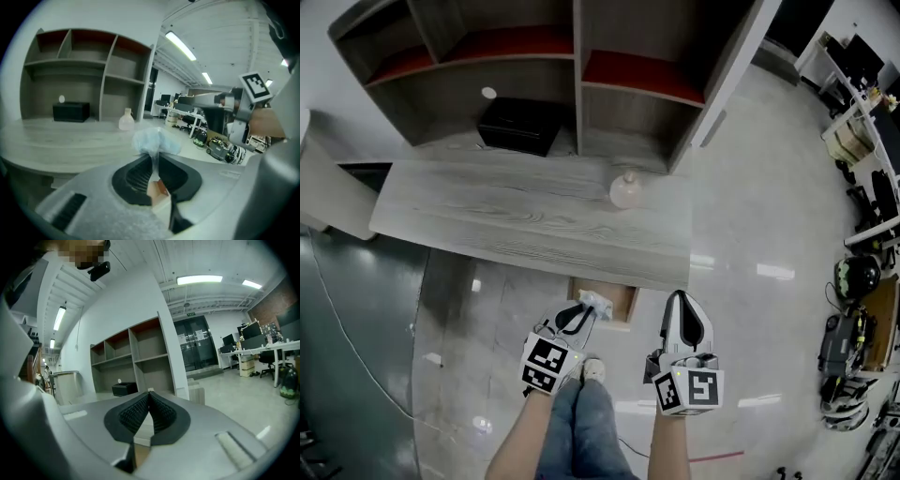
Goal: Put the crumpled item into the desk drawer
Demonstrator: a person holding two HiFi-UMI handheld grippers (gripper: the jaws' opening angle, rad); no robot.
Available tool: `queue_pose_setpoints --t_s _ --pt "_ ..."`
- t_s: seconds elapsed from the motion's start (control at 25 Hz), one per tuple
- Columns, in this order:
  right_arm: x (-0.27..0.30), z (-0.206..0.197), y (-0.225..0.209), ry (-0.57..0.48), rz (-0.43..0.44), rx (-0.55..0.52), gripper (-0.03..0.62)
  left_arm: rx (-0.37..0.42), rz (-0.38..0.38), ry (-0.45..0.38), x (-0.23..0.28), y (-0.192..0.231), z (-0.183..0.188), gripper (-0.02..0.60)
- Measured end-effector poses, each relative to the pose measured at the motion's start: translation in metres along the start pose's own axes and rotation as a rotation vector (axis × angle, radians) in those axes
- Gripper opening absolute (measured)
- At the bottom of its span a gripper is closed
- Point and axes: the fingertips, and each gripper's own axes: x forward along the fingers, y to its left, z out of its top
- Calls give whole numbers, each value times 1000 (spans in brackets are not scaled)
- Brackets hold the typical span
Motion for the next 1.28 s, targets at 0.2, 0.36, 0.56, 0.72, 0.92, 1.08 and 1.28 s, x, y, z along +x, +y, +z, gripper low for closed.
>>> queue_pose_setpoints --t_s 0.2,0.36,0.56,0.72,0.92,1.08,1.28 --pt "1 -59 -14 40 -15 25 11 -69 27 187 81 29 -96 33" --pt "4 -102 -24 67 -34 52 11 -108 75 358 135 57 -148 45" --pt "0 -120 -27 70 -31 55 11 -121 62 431 155 61 -169 139" --pt "5 -101 -26 48 -28 46 11 -121 40 412 132 51 -154 129" --pt "19 -9 -19 -15 -5 30 11 -182 94 258 38 44 -59 29" --pt "51 102 -7 -180 60 -10 11 -97 180 -105 -11 81 106 2" --pt "21 208 31 -301 117 -33 11 103 247 -414 -106 67 263 2"
